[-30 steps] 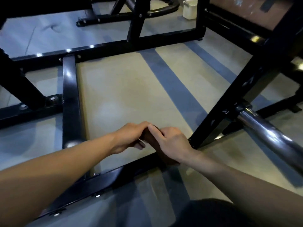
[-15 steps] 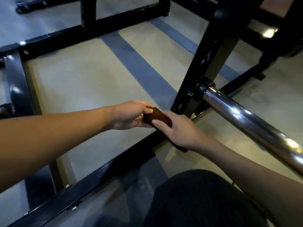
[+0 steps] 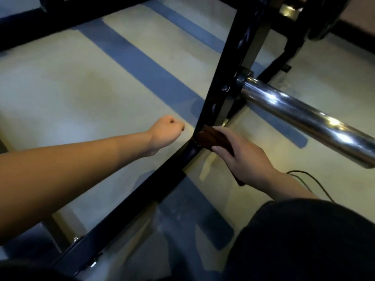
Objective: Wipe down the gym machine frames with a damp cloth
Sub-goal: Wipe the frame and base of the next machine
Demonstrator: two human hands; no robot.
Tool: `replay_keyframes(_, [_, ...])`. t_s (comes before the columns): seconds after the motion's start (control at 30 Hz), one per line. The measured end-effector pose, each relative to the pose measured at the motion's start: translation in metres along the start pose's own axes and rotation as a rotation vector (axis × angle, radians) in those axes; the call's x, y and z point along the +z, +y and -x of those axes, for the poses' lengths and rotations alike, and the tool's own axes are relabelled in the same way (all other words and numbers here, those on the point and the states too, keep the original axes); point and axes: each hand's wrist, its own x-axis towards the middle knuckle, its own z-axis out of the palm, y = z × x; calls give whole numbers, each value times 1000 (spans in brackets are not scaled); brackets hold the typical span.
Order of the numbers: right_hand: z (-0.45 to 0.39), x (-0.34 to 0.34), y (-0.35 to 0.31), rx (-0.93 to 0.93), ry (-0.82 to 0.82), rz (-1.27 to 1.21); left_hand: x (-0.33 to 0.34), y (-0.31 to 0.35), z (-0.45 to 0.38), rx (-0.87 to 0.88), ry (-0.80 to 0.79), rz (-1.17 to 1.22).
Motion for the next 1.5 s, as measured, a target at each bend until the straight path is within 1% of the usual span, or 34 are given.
replay_keyframes(0.03, [4, -3, 1, -7, 8, 47, -1, -9, -2, 16, -35, -170])
replay_keyframes(0.07, [8, -4, 1, -3, 18, 93, -2, -16, -2, -4, -106, -303])
replay_keyframes(0.13, [13, -4, 0, 28, 45, 163, -7, -27, 1, -86, -266, -470])
replay_keyframes(0.2, [14, -6, -2, 5, 137, 215, -10, -31, 5, -107, -361, -590])
replay_keyframes(0.3, [-3, -11, -8, -113, 325, 240, -3, -32, 11, -65, -392, -693])
replay_keyframes(0.4, [-28, -15, -17, -156, 409, 243, 15, -37, 11, -25, -422, -727])
replay_keyframes(0.47, [-40, -12, -20, -138, 390, 254, 23, -39, 9, 12, -422, -777])
replay_keyframes(0.6, [-40, 10, -15, -124, 237, 338, 27, -35, 8, 68, -348, -930])
replay_keyframes(0.67, [-31, 12, -9, -106, 257, 320, 27, -35, 8, 74, -346, -941])
replay_keyframes(0.8, [-43, 3, -8, -103, 415, 234, 26, -33, 7, 47, -362, -914])
replay_keyframes(0.83, [-48, 3, -12, -112, 407, 228, 26, -32, 7, 44, -359, -909])
replay_keyframes(0.9, [-50, 10, -17, -124, 323, 249, 26, -31, 8, 54, -345, -912])
replay_keyframes(0.97, [-37, 17, -13, -85, 242, 269, 26, -33, 6, 68, -357, -913])
replay_keyframes(1.03, [-25, 14, -5, -21, 282, 224, 26, -35, 4, 77, -377, -914])
replay_keyframes(1.13, [-38, 1, -9, -6, 439, 144, 25, -35, 2, 66, -388, -908])
replay_keyframes(1.2, [-49, 3, -16, -28, 427, 166, 26, -34, 3, 64, -381, -903])
replay_keyframes(1.27, [-46, 14, -18, -41, 324, 205, 26, -36, 3, 80, -370, -911])
replay_keyframes(1.33, [-32, 22, -10, -8, 250, 210, 26, -38, 2, 81, -376, -907])
replay_keyframes(1.4, [-24, 18, -4, 37, 283, 167, 25, -39, 3, 79, -378, -902])
replay_keyframes(1.5, [-34, 12, -9, 26, 403, 136, 26, -37, 5, 64, -380, -882])
